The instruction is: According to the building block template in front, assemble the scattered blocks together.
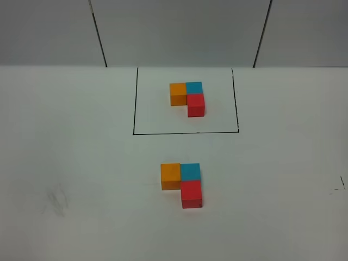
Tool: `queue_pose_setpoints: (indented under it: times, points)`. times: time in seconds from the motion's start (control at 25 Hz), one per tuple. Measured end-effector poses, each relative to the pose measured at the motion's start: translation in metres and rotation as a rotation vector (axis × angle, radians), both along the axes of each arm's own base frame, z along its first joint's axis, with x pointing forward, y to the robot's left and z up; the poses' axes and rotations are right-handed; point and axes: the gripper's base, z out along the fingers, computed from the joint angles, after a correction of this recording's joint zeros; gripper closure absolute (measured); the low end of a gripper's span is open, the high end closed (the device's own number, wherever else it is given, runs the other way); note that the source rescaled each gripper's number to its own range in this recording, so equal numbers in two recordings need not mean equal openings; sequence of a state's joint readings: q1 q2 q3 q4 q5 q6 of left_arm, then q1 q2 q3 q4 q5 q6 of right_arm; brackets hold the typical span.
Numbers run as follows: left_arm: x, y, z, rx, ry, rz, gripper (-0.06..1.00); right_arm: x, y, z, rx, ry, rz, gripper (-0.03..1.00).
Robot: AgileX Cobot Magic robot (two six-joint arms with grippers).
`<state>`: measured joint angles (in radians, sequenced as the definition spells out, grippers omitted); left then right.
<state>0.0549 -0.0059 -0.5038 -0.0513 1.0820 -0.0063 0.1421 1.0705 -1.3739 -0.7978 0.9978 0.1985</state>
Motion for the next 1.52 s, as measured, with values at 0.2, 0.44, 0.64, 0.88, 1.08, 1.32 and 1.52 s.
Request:
queue_pose_setpoints:
  times: [0.2,0.44,0.64,0.88,1.08,1.32,1.52]
  points:
    - [0.000,0.000,0.000,0.000,0.000,0.000,0.66,-0.093,-0.016,0.013,0.119,-0.018,-0.060,-0.03]
    - [0.000,0.000,0.000,0.000,0.000,0.000,0.66,-0.178,-0.002,-0.017,0.228,-0.077,0.152,-0.03]
    - [0.000,0.000,0.000,0.000,0.000,0.000,0.66,-0.207,0.007,-0.073,0.259,-0.130,0.279,-0.03]
    - [0.000,0.000,0.000,0.000,0.000,0.000,0.66,-0.233,0.011,-0.131,0.311,-0.217,0.323,-0.03]
    - [0.000,0.000,0.000,0.000,0.000,0.000,0.66,-0.222,0.014,-0.150,0.428,-0.169,0.301,-0.03]
    - [0.000,0.000,0.000,0.000,0.000,0.000,0.66,-0.206,0.015,-0.182,0.553,-0.074,0.210,-0.01]
    - [0.000,0.000,0.000,0.000,0.000,0.000,0.66,-0.199,0.015,-0.197,0.558,-0.034,0.193,0.02]
